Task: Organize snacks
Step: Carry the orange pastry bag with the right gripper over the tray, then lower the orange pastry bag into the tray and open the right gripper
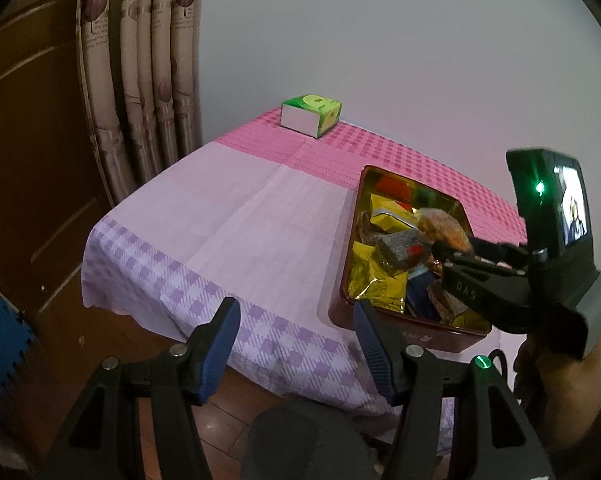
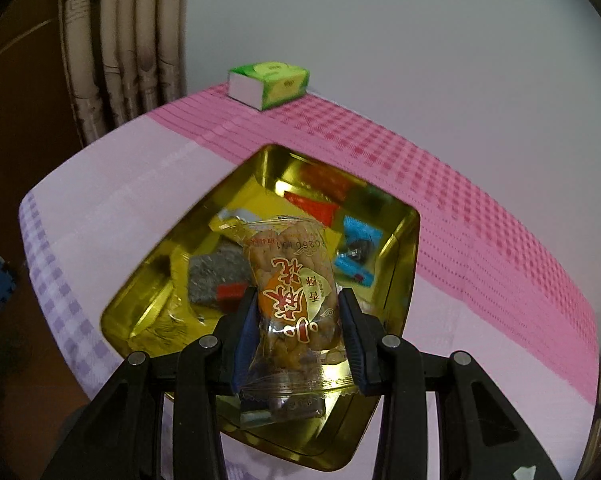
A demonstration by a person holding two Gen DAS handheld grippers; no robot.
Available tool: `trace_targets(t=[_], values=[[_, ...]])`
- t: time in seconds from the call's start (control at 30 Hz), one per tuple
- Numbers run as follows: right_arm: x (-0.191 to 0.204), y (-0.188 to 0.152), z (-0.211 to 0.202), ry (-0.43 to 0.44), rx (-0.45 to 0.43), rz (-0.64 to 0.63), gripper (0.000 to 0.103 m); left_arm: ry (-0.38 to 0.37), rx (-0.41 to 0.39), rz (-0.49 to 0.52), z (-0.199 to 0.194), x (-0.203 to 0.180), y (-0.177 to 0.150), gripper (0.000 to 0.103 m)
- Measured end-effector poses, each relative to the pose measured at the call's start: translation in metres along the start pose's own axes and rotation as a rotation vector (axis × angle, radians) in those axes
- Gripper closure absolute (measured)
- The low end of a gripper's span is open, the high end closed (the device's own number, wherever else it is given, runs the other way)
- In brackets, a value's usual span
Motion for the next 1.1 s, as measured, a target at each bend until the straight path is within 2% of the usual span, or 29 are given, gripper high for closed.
trace_targets(t=[0.1,0.63,0.83,0.87,0.9,0.93,0.97,1.03,1.1], values=[[-0.009,-0.006,0.005,-0.004,0.014,0.048,0.067,-0.003,0.0,0.006,0.0,-0.001,0.0,0.043],[-0.016,-0.019,-0.002,-0.029,0.023,0.061,0.066,0.004,-0.013,0.04,-0.006,-0.009,-0.001,0.043],[-0.008,-0.023,-0.001,0.004,0.049,0.055,0.064,0.008,-0.008,0.043,-0.005,-0.01,-0.001,0.042],[-0.007,-0.023,-0.001,0.013,0.049,0.062,0.056,0.017,-0.003,0.047,-0.004,-0.009,-0.001,0.036],[-0.006,-0.022,-0.005,0.012,0.034,0.059,0.037,0.035,-0.002,0.053,-0.003,-0.008,-0.001,0.03],[-0.006,-0.02,-0.01,0.003,0.011,0.054,0.025,0.048,-0.006,0.058,-0.004,-0.007,0.0,0.023],[-0.008,-0.018,-0.017,-0.019,-0.016,0.048,0.009,0.065,-0.013,0.063,-0.004,-0.005,0.001,0.023],[-0.012,-0.015,-0.034,-0.047,-0.065,0.053,0.006,0.084,-0.035,0.081,-0.006,-0.005,0.004,0.023],[-0.013,-0.016,-0.049,-0.022,-0.08,0.075,0.006,0.084,-0.056,0.093,-0.01,-0.008,0.007,0.023]])
Point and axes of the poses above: each gripper's, at about its wrist camera, not at the fingertips, and z roughly the way its jaws point, x to its left, y to its top, the point moved 8 cm from there along z, roughly the way its jaws point, and after that the axes turned 8 degrees about -x, right-handed, at the moved point
